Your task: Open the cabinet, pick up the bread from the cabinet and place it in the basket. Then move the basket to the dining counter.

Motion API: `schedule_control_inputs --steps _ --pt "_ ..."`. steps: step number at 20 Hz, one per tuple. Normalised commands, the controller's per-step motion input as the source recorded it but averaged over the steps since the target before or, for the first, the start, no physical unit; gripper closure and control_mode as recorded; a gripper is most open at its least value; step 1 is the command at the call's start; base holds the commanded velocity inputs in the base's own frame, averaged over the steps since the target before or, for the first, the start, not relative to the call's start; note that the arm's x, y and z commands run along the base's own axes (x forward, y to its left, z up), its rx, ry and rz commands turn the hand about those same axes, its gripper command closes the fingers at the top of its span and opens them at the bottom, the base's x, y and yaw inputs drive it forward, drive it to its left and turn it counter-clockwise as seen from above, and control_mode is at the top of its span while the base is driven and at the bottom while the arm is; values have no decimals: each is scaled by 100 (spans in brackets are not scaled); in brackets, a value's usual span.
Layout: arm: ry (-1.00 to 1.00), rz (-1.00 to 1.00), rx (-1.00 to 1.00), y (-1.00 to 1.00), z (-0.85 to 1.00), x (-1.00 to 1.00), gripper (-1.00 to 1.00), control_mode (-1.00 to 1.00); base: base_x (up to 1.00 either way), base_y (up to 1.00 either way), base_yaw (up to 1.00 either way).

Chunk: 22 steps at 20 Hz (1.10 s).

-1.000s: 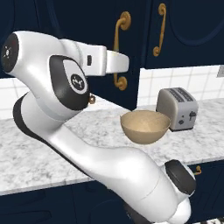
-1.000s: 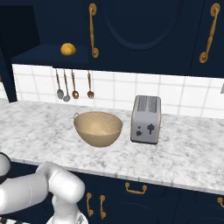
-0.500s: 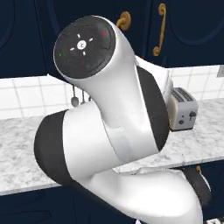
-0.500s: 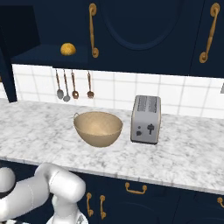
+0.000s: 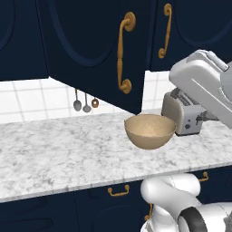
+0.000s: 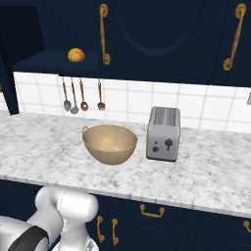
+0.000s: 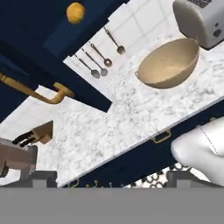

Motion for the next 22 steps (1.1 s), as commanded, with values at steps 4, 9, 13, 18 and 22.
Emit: schedule_control_inputs --steps 4,9,13,18,22 --pt "22 20 80 -91 -40 75 -100 -100 0 0 0" --pt "34 7 72 -71 -1 100 -100 -100 0 0 0" --pt "38 5 38 -2 0 89 -100 -100 0 0 0" --pt "25 15 20 17 0 60 -100 -100 0 0 0" --pt "12 16 6 45 0 26 -100 -100 0 0 0"
